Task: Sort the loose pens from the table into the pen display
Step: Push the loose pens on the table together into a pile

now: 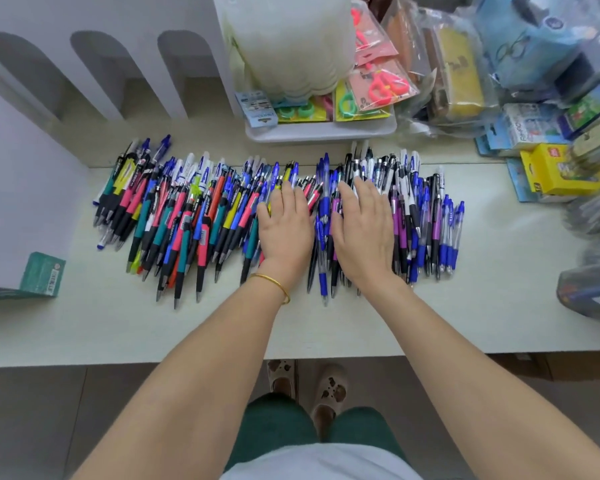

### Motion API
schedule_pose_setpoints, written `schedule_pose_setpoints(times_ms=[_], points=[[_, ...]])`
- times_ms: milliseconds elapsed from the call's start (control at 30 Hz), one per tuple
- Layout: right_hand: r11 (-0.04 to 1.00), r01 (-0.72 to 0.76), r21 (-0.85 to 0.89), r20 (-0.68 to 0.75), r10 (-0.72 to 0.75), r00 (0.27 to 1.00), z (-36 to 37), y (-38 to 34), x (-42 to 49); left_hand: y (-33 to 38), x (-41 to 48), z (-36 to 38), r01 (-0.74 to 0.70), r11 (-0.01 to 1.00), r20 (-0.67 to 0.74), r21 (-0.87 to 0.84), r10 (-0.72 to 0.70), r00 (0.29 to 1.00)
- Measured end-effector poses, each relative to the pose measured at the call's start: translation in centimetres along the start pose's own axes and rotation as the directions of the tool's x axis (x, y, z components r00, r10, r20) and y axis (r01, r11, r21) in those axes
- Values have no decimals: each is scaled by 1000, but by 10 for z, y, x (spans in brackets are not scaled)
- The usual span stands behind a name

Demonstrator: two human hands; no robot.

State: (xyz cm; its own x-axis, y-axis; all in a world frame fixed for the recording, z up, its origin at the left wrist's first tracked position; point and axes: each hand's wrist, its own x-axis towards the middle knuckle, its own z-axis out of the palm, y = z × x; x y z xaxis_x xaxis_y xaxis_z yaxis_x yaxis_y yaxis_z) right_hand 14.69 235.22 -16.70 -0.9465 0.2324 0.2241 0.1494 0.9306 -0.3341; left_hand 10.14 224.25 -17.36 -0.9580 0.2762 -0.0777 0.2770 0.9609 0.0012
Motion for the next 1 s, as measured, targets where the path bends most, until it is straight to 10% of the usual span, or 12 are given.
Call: schedule_pose_setpoints(times_ms=[233,467,833,1000], points=[[981,171,91,-58,-166,984,13,-32,4,-47,-40,-5,34,973,-361,-229,-117,925],[937,351,5,313,-335,889,39,-64,1,-66,-89,22,92,978,-269,-186,-141,953],[951,309,-10,191,-302,934,28,-42,12,-47,-51,-2,57,929,-189,-366,-135,973],[968,250,12,135,-249,959,26,-57,22,-81,-36,-21,-110,942,-422,-317,-36,906]])
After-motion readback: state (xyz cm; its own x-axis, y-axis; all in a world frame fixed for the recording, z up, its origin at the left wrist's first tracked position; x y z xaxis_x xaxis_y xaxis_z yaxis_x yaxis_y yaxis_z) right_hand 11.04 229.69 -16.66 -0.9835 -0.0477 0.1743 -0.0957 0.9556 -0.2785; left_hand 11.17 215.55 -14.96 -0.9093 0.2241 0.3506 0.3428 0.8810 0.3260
